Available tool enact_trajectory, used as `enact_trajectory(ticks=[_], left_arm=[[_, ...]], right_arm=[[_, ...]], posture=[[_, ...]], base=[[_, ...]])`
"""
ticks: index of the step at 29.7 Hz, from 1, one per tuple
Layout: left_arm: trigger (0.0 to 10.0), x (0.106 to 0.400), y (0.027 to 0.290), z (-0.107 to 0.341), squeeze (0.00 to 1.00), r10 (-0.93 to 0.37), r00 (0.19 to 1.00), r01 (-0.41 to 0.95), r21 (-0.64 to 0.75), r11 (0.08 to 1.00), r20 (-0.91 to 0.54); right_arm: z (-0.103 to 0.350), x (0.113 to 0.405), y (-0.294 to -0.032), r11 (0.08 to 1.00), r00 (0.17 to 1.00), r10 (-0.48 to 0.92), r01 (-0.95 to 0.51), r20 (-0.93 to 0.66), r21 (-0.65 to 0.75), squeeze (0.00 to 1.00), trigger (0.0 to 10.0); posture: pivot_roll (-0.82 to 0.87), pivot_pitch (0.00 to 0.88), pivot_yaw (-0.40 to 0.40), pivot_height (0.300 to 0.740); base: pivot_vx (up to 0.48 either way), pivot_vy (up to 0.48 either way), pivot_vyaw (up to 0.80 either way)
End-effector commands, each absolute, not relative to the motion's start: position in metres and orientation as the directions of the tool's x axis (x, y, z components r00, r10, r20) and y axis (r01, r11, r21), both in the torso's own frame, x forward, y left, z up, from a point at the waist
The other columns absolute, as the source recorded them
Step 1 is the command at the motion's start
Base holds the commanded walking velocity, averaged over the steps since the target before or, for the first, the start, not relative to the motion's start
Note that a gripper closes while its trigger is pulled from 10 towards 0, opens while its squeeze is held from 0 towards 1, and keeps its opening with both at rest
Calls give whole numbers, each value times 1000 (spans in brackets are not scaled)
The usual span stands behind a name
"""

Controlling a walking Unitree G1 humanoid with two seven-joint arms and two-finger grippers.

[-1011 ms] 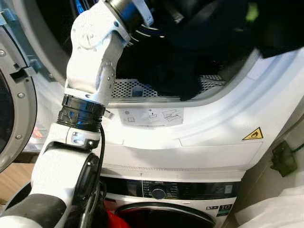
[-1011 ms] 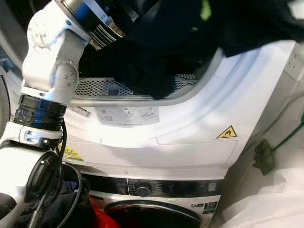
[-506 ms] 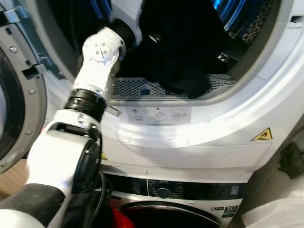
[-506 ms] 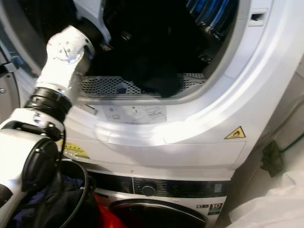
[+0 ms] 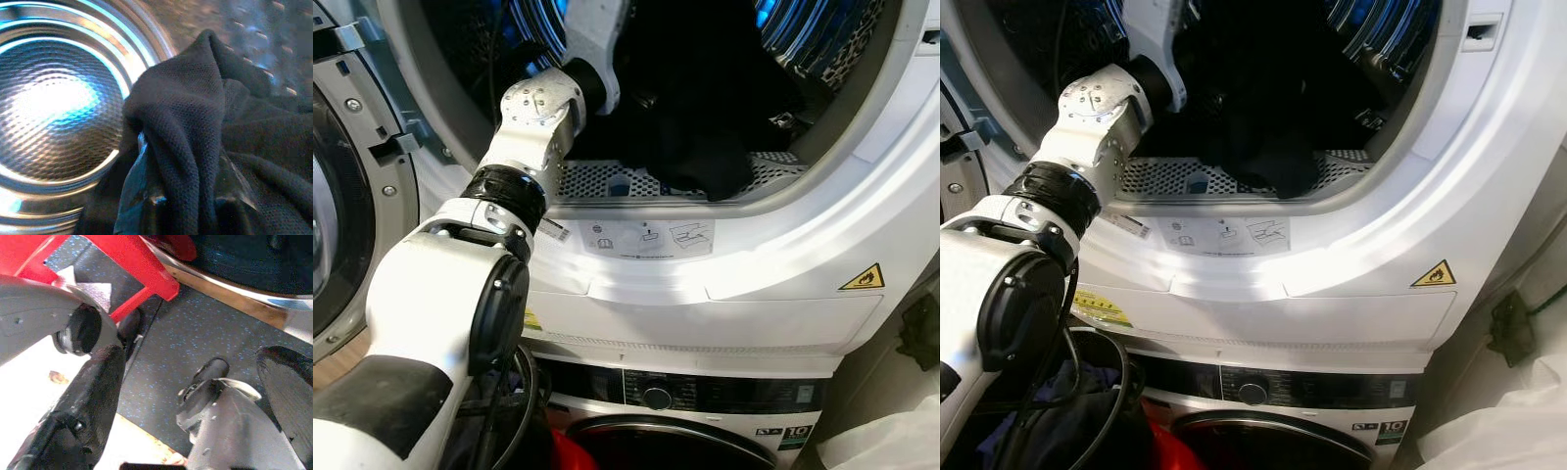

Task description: Clothes washing

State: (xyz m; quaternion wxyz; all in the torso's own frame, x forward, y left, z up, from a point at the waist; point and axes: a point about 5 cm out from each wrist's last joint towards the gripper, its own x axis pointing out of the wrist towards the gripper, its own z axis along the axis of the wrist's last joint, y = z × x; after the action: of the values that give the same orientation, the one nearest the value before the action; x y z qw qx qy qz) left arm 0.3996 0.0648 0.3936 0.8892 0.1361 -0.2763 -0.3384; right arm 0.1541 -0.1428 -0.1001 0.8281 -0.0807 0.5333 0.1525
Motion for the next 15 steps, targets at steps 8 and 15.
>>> enact_trajectory(ticks=[8, 15], left_arm=[[10000, 401, 47, 381, 1000, -724, 632, 569, 469, 676, 278], [10000, 402, 54, 386, 1000, -717, 638, 558, 474, 681, 280]], right_arm=[[-101, 152, -143, 953, 398, 149, -302, -905, 24, 0, 10000], [-101, 152, -143, 958, 400, 138, -287, -906, 19, 0, 10000]], posture=[[-28, 0, 156, 740], [-17, 0, 161, 740]], base=[[0, 0, 0], [0, 0, 0]])
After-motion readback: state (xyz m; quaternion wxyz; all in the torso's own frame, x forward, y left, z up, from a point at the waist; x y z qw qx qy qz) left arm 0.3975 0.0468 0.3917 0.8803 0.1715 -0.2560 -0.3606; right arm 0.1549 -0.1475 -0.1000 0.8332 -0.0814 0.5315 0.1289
